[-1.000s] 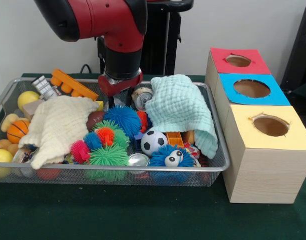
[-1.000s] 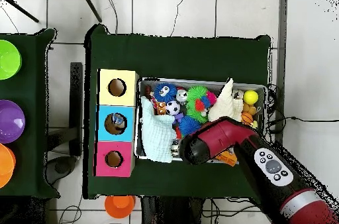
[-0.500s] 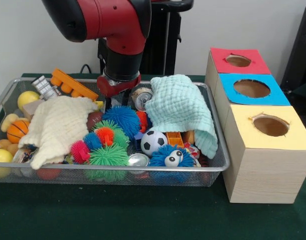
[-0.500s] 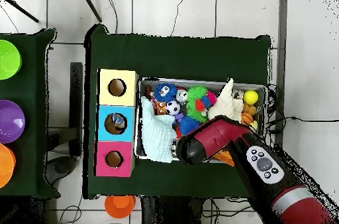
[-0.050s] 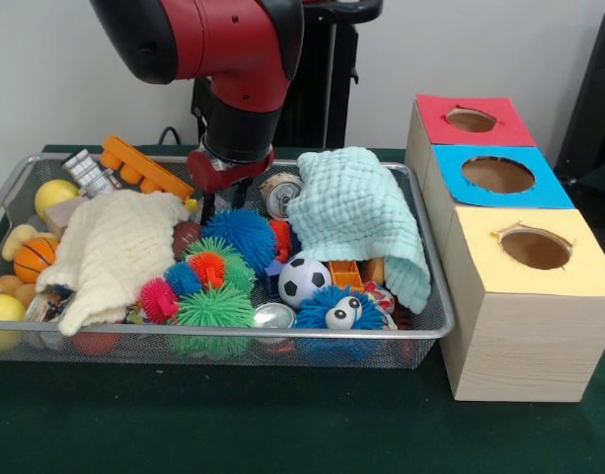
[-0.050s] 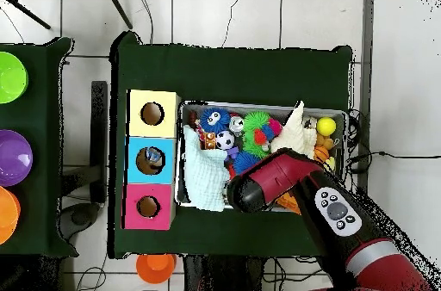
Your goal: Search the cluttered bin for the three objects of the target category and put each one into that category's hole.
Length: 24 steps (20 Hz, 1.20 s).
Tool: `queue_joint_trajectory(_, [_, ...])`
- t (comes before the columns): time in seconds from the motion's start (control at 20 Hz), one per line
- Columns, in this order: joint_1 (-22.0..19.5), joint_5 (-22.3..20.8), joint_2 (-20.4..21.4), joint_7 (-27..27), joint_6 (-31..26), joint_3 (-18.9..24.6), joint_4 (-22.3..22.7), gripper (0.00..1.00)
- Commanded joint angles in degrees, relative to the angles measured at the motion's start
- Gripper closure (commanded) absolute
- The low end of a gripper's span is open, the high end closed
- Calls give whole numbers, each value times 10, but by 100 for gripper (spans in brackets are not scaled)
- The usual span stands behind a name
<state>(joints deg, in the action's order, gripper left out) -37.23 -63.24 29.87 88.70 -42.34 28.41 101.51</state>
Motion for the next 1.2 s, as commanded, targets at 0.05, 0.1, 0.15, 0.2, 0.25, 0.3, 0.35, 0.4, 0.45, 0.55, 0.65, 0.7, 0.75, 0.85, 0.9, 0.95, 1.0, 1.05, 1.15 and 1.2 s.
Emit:
queue_joint_trajectory(0.05, [-5, -27, -46, -190, -131, -65, -11, 100])
queue_joint_trajectory(0.1, [-5, -24, -46, -194, -132, -65, -14, 100])
queue_joint_trajectory(0.15, [-4, -23, -47, -195, -133, -67, -15, 100])
queue_joint_trajectory(0.2, [-3, -23, -48, -195, -132, -68, -15, 100])
queue_joint_trajectory(0.25, [-2, -24, -48, -194, -132, -69, -16, 100])
queue_joint_trajectory(0.3, [-1, -23, -48, -194, -133, -70, -16, 100])
queue_joint_trajectory(0.35, [-1, -23, -48, -194, -133, -71, -16, 100])
queue_joint_trajectory(0.4, [0, -23, -48, -195, -133, -72, -16, 100])
queue_joint_trajectory(0.45, [1, -23, -48, -195, -135, -72, -16, 100])
queue_joint_trajectory(0.55, [1, -23, -48, -194, -134, -74, -16, 100])
queue_joint_trajectory(0.65, [0, -23, -47, -195, -134, -75, -16, 100])
queue_joint_trajectory(0.7, [0, -24, -47, -196, -134, -75, -16, 100])
queue_joint_trajectory(0.75, [0, -24, -47, -196, -134, -75, -16, 100])
queue_joint_trajectory(0.85, [-1, -23, -47, -195, -134, -75, -15, 100])
queue_joint_trajectory(0.9, [-1, -23, -47, -196, -134, -75, -15, 100])
queue_joint_trajectory(0.95, [0, -23, -48, -194, -133, -75, -15, 100])
queue_joint_trajectory(1.0, [0, -22, -48, -194, -133, -74, -15, 100])
queue_joint_trajectory(1.05, [-1, -23, -48, -193, -131, -74, -15, 100])
queue_joint_trajectory(1.15, [-2, -22, -47, -193, -130, -74, -14, 100])
queue_joint_trajectory(1.2, [-2, -23, -46, -192, -129, -74, -13, 100])
